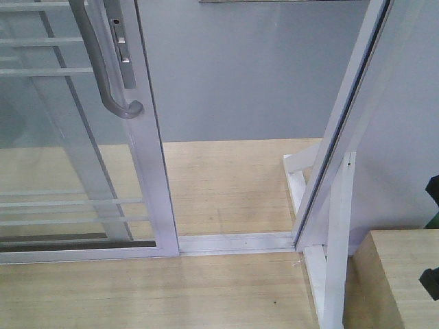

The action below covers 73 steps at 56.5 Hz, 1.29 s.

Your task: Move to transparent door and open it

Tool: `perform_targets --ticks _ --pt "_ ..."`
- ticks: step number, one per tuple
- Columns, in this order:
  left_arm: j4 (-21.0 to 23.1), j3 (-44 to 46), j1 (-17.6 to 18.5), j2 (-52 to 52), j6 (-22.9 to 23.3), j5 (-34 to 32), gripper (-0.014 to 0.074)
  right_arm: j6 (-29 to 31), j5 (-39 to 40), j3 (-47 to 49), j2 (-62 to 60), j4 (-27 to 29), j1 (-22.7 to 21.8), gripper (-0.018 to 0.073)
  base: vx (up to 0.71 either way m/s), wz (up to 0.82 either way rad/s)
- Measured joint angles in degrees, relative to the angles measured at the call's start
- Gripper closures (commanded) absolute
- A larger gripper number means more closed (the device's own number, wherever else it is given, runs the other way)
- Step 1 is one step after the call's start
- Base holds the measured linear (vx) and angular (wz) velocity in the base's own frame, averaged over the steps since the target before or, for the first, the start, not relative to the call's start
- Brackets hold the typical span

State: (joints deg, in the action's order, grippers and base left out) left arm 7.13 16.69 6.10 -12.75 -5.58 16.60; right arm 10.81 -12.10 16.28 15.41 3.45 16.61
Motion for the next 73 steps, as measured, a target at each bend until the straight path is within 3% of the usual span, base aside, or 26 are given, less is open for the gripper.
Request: perform_targets --ticks 73 --pt "0.0 0.0 0.0 0.1 0.0 1.7 0.0596 -2.1 1.3 0.0 0.0 2.8 0.0 0.0565 0.00 0.00"
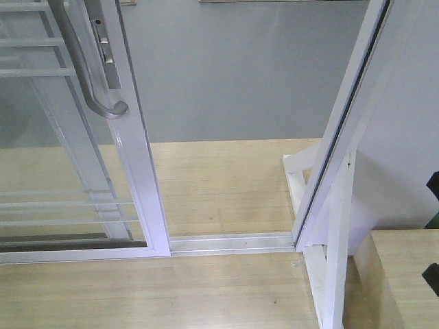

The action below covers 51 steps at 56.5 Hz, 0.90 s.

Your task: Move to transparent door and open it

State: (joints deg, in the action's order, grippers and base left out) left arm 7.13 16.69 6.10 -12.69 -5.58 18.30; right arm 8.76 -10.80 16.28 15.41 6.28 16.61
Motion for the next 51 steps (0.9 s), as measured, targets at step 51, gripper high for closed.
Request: perform_targets --ticks 51 --pt "0.0 0.0 0.0 0.0 0.0 0.0 0.0596 0.0 0.0 0.0 0.0 0.0 0.0 0.0565 0.00 0.00"
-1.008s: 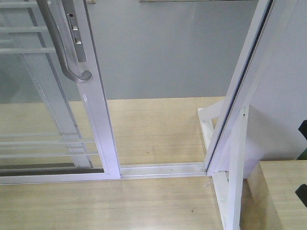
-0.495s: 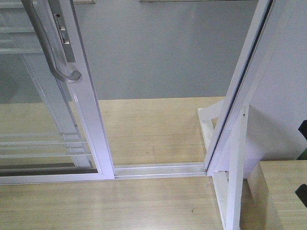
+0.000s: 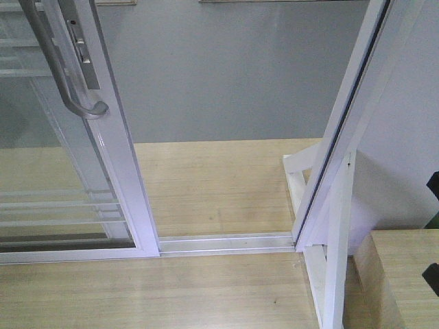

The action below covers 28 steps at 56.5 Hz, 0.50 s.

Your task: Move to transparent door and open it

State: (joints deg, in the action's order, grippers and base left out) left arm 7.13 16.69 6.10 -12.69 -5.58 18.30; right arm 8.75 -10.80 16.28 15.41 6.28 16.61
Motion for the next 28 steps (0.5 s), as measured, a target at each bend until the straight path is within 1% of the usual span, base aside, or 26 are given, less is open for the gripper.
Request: perform_targets --ticks 28 --pt "0.0 0.0 0.0 0.0 0.0 0.0 0.0596 0.0 0.0 0.0 0.0 0.0 0.0 0.0565 0.00 0.00"
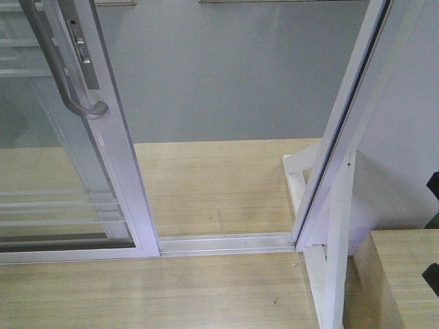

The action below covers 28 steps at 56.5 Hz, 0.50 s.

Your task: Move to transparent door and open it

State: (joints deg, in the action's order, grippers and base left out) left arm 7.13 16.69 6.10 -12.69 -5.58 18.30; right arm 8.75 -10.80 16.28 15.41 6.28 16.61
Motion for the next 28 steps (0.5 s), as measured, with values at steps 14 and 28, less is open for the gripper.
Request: perform_targets --ticks 14,28 --pt "-0.8 -0.7 0.0 4.3 0.0 0.9 0.0596 0.0 0.0 0.0 0.0 0.0 0.0 0.0565 0.00 0.00" --pt "-2.8 -15.8 0.0 13.3 0.0 -2.9 0.0596 0.0 0.0 0.0 -0.1 0.0 0.0 0.0565 0.00 0.00"
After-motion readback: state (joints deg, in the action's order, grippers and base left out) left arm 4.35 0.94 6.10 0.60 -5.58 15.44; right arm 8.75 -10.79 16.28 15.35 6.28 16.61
